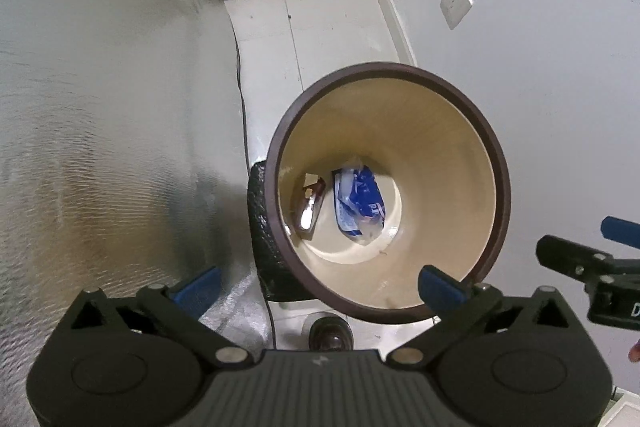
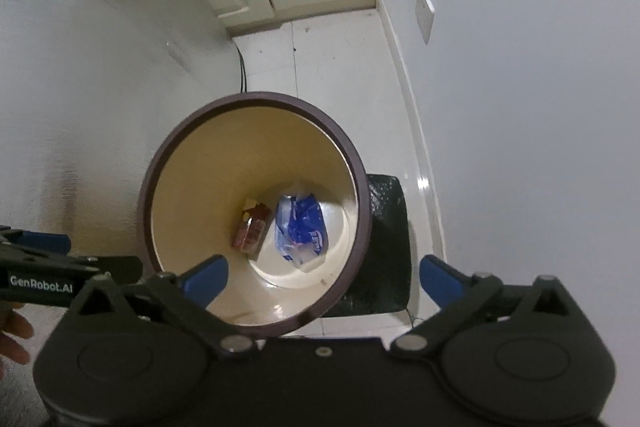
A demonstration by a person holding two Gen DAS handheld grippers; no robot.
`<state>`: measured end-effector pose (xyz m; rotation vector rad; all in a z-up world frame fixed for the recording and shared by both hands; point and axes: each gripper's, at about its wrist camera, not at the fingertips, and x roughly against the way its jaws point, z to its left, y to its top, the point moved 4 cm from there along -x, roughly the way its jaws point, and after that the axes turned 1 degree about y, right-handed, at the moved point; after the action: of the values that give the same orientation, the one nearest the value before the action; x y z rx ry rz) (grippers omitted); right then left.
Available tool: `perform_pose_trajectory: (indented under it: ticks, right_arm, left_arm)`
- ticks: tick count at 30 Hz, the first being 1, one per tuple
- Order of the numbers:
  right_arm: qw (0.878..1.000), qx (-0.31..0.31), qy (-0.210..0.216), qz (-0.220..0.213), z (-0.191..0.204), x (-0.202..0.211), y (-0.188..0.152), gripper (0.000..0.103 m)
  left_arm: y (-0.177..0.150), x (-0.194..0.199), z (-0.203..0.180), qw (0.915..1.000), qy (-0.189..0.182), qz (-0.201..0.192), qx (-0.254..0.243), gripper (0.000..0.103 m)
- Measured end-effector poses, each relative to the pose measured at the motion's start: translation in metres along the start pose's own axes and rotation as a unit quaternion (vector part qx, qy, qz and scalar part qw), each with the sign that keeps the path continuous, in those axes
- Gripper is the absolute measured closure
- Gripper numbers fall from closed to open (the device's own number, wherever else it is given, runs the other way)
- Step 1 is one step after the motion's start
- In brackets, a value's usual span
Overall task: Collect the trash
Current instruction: 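Raise both grippers from the bin and move back over the table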
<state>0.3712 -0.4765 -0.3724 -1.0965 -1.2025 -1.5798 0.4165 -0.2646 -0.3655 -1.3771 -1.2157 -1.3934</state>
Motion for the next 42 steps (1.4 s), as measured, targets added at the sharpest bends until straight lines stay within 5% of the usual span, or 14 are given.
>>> perform_pose_trajectory:
  ticks: [24,42]
  right_arm:
    - [0.996,0.022,-0.020,-0.088,0.022,0.126,-0.038,0.000]
    - [0.978,0.063,-0.003,-0.197,0.090,0.241,-0.069,0.000]
  left_arm:
    - [-0.067,0.130,0.015,0.9935,-0.012,-0.112,0.017,0.000]
    - [-0.136,0.257,0.073,0.9666,-0.031,-0.247,0.060,0.000]
